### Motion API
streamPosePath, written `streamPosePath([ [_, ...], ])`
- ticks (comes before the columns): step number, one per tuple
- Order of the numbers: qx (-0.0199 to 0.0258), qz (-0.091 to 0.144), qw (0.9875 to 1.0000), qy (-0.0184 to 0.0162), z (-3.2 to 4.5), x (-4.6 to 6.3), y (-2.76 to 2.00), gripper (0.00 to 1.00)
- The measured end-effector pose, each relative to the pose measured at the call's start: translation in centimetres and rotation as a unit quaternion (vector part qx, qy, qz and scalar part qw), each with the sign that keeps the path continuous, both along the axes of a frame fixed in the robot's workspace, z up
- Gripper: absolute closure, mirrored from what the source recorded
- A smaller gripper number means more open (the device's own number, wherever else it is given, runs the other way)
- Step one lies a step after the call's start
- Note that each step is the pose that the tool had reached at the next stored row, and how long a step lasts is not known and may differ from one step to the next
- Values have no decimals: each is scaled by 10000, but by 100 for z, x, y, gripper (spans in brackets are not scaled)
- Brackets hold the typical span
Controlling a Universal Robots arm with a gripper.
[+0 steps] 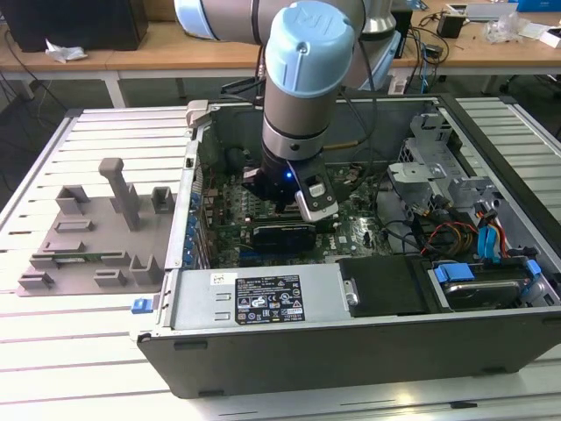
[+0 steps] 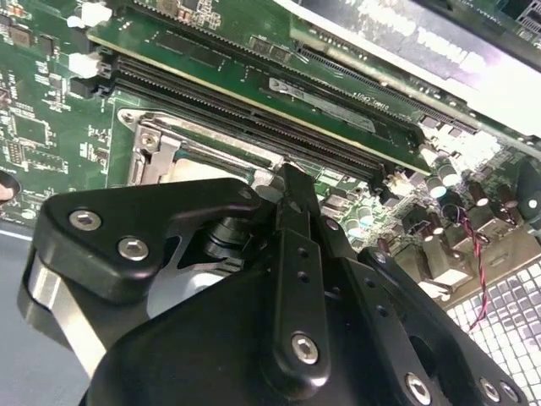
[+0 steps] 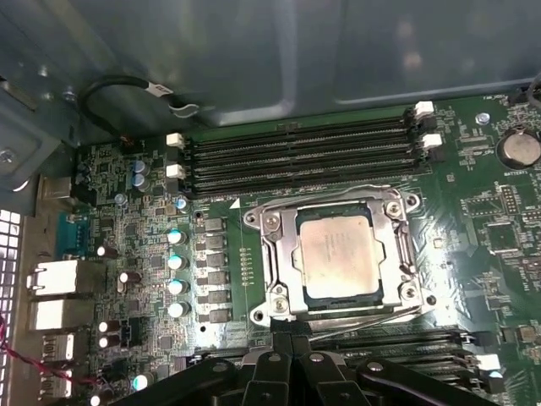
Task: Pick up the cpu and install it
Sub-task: 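Install the second cpu locking lever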
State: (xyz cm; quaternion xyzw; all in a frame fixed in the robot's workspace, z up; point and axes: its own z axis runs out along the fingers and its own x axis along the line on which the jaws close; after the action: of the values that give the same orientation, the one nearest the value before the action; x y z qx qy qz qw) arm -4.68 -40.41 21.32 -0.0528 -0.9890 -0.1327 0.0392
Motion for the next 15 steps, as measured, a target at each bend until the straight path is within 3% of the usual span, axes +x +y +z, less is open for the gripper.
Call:
streamPosePath([
  [5, 74, -9, 10000, 0, -60, -23, 1, 89],
  [7, 167, -11, 9999, 0, -81, -35, 2, 89],
  [11, 178, -16, 9998, 0, -92, -37, 2, 89],
  [15, 177, -38, 9998, 3, -36, 29, 0, 89],
])
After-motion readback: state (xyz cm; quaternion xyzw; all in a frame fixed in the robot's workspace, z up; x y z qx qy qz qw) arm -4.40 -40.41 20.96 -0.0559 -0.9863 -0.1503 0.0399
